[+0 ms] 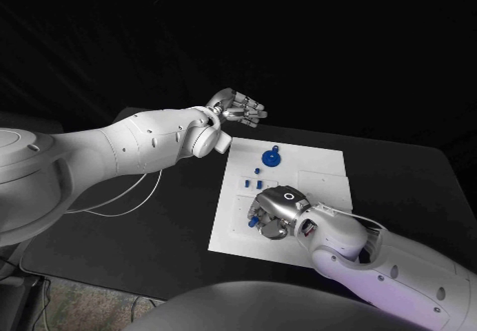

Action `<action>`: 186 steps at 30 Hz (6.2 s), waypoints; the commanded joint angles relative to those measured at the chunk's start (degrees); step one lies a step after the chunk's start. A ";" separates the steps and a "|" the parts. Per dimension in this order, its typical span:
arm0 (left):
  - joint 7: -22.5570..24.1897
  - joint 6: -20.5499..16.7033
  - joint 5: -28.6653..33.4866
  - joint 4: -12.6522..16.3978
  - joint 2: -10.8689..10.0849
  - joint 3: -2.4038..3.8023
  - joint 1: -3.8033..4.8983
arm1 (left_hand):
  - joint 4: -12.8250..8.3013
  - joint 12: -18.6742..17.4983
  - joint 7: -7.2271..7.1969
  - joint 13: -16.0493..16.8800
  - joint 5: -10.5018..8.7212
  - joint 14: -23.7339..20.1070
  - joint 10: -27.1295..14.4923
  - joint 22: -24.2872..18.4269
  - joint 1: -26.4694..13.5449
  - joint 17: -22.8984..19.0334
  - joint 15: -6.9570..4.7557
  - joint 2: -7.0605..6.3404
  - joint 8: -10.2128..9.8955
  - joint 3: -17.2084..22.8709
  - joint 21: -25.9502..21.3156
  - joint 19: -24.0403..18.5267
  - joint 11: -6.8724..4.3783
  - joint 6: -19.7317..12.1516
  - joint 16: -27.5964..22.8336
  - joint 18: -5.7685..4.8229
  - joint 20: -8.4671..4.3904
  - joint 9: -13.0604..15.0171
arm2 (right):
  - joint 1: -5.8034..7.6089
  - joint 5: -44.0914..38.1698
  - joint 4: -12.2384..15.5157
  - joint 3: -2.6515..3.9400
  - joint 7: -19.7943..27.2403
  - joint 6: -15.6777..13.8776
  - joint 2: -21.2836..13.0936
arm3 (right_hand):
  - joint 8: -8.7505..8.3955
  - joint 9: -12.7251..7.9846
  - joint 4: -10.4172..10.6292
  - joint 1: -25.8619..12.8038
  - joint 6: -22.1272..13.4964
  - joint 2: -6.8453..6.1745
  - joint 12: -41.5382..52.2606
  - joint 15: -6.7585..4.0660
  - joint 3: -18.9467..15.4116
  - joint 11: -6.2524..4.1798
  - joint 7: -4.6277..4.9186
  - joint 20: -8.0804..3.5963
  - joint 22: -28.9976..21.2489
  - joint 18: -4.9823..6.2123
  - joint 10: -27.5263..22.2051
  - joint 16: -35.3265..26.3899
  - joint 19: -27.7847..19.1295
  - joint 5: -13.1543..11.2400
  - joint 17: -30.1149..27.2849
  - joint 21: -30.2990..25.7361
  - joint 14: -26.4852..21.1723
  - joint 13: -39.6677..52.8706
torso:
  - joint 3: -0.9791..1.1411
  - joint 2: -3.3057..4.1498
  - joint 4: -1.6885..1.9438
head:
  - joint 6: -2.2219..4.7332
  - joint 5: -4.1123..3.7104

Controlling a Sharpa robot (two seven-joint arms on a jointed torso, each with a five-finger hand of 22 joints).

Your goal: Assemble the parts on the task board

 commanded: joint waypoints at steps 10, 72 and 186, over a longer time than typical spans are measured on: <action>0.32 0.67 0.34 -0.05 0.17 0.04 0.01 | 0.28 0.00 -0.13 0.06 -0.24 -0.30 -0.32 -0.08 -0.03 -0.03 0.11 0.56 -0.14 -0.36 0.27 -0.13 0.00 0.01 -0.24 0.08 0.35 0.05 | -0.16 0.82 -0.92 -0.18 -0.22 2.37 0.81 | 0.35 0.23 3.42 -0.35 -2.24 -1.62 -0.37 0.53 -8.60 0.85 0.47 0.68 -0.73 0.89 -3.54 -0.17 2.11 -0.72 -0.24 -1.54 -0.08 -0.25 | -0.04 0.01 0.02 | 0.00 -0.16; 2.25 0.61 1.49 -0.55 -1.11 0.01 -0.71 | 0.47 -0.01 -0.13 0.04 -0.31 0.74 0.49 -0.06 0.11 0.04 -0.24 0.70 -0.15 -0.50 0.37 0.14 -0.28 -0.18 -0.20 -0.03 0.10 0.05 | 0.74 37.01 0.34 11.94 -0.49 -1.15 -14.81 | 0.38 2.41 13.00 -1.16 -7.08 -0.39 18.76 -1.52 -28.73 -1.71 0.48 -1.42 0.77 -0.49 -3.71 1.67 2.64 6.03 0.79 5.53 0.62 24.60 | 0.06 -0.86 -0.45 | 1.35 -3.92; 3.12 1.56 4.27 1.82 -3.78 0.01 -3.11 | 4.84 0.03 0.69 0.04 -2.24 -0.26 -0.68 -0.49 -4.56 -0.08 0.41 -0.86 -0.11 -9.72 -0.03 -0.32 0.45 -2.72 -0.26 0.11 0.86 0.07 | 1.66 47.06 1.98 7.03 -25.61 6.87 -13.59 | 0.37 40.65 4.22 -14.22 -5.20 0.05 39.63 -2.47 -6.56 -3.88 -3.44 -2.24 8.48 -2.00 -4.91 8.89 2.77 18.98 22.53 12.89 0.46 63.60 | -0.41 -2.90 -0.52 | 0.00 -7.35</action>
